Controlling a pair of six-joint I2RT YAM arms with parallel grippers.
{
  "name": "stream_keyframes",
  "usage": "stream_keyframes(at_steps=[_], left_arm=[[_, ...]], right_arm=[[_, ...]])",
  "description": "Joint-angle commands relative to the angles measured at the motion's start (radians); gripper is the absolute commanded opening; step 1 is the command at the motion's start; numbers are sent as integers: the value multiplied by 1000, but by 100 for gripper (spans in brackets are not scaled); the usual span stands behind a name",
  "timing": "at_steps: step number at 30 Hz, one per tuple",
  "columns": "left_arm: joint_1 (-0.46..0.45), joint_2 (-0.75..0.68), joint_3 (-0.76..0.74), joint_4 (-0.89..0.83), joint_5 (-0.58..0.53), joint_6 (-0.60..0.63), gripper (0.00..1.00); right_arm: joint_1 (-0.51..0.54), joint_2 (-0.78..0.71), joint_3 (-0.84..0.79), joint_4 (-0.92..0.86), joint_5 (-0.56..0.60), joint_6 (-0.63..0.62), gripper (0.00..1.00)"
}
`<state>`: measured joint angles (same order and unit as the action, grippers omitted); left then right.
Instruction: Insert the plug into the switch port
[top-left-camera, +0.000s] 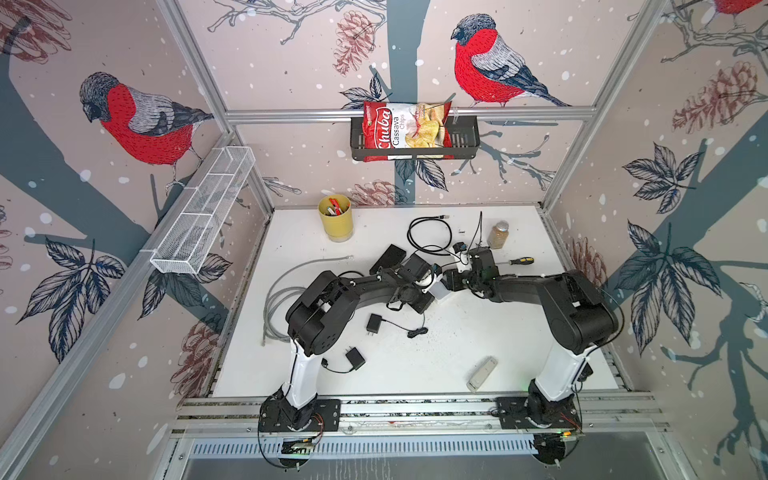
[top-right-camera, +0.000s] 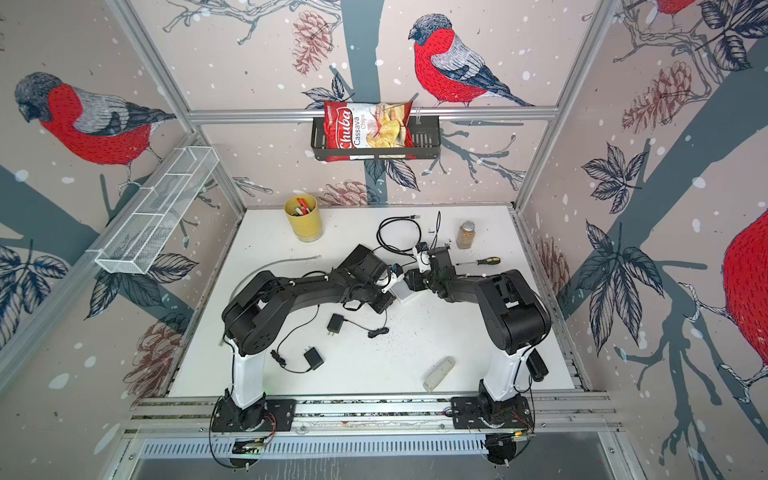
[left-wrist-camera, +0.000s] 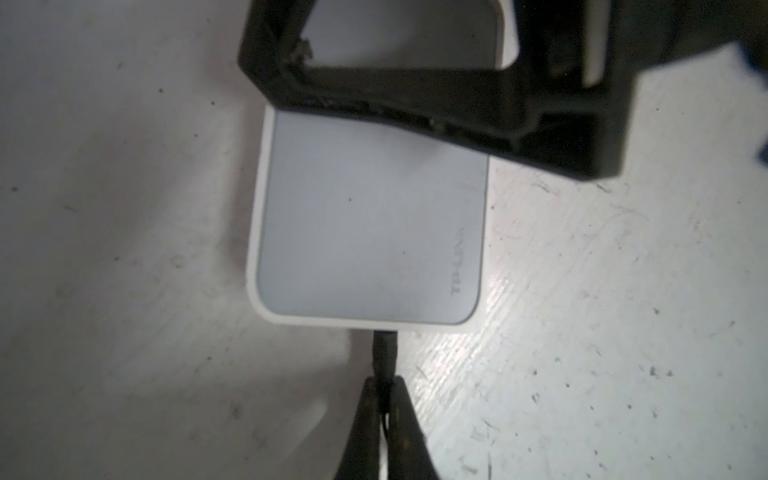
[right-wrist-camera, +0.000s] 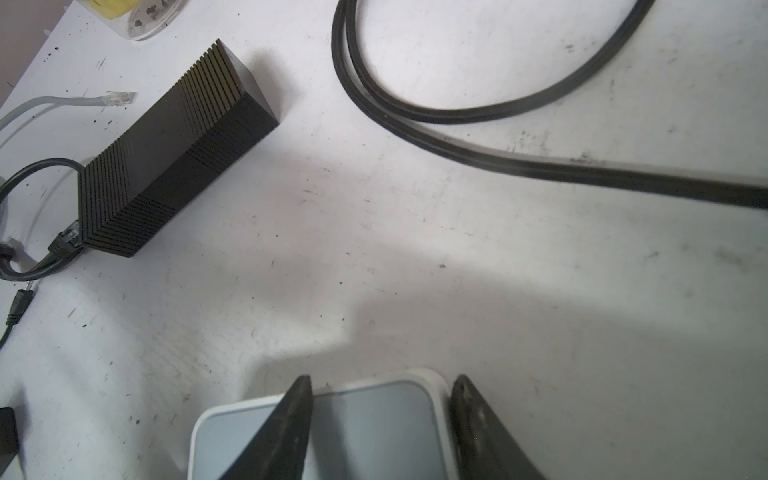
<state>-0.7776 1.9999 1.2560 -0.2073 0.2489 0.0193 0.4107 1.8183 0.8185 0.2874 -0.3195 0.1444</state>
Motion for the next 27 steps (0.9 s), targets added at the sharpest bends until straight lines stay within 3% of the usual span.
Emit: stream_keyframes(at_steps=[1,15,27], left_arm=[[3,13,26,178,62,20,0],[9,20,65,129,113,18,0],[15,33,99,126,120,44,0]], right_arm=[[31,0,-28,-223,-165,10,54],[72,-76,-106,-87,-78,47,54],[106,-112,-151,-24,-108,17,54]])
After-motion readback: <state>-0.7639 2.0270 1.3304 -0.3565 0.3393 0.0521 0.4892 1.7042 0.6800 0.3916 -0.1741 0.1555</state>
